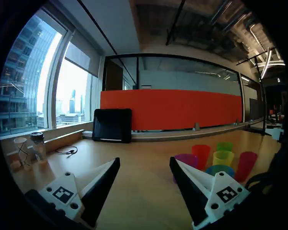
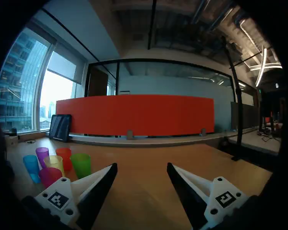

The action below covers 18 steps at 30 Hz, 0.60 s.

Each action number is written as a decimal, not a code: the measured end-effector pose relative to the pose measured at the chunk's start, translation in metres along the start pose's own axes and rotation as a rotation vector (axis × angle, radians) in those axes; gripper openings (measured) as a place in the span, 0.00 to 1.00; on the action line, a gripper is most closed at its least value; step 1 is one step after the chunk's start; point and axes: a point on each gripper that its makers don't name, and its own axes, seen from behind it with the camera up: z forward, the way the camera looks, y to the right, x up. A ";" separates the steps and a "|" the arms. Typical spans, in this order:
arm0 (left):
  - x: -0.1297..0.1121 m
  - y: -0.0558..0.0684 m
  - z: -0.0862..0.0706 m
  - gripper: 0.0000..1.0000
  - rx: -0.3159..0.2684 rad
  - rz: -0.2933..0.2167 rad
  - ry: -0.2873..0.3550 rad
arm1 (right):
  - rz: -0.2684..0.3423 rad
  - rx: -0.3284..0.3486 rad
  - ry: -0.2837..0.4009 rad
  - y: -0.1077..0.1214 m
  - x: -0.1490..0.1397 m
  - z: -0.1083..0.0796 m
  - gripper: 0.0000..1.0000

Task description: Pour water

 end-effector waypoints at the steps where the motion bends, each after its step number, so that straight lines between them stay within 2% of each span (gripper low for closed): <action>1: 0.000 0.000 0.000 0.96 0.000 0.000 0.000 | 0.000 0.000 0.000 0.000 0.000 0.000 1.00; 11: 0.000 0.000 0.000 0.96 0.001 -0.002 0.000 | 0.001 -0.003 -0.003 0.001 0.000 0.000 1.00; 18: -0.003 -0.004 0.000 0.96 0.005 -0.014 -0.035 | 0.010 -0.013 -0.065 0.005 -0.008 0.000 1.00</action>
